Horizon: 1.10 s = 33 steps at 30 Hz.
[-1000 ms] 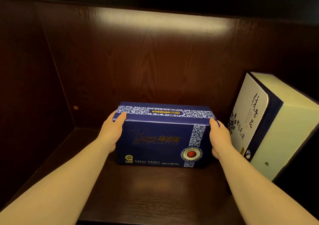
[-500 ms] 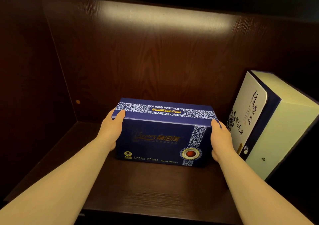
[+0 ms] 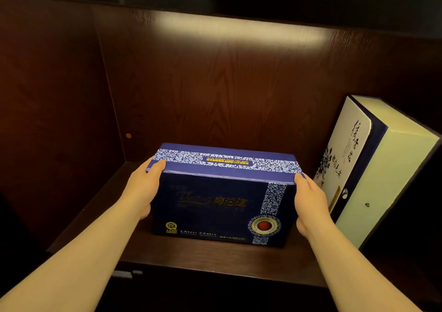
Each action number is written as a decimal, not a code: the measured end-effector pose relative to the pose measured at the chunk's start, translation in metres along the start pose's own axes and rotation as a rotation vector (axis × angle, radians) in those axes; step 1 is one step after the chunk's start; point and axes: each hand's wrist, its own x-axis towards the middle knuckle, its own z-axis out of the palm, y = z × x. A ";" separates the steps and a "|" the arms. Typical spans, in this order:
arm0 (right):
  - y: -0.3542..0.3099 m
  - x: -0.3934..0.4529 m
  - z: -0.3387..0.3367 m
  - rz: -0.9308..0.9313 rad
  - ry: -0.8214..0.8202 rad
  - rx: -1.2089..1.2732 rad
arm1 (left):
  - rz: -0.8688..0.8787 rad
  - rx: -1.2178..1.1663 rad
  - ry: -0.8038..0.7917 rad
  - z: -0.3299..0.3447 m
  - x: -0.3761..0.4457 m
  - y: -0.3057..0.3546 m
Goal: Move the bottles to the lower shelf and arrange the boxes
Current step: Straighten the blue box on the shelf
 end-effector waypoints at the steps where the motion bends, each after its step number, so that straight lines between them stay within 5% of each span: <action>1: 0.003 -0.006 0.001 -0.004 -0.002 -0.005 | 0.008 -0.002 -0.007 -0.008 -0.003 -0.001; 33: 0.024 -0.076 0.027 0.055 -0.031 0.061 | -0.054 -0.174 -0.103 -0.071 -0.039 -0.022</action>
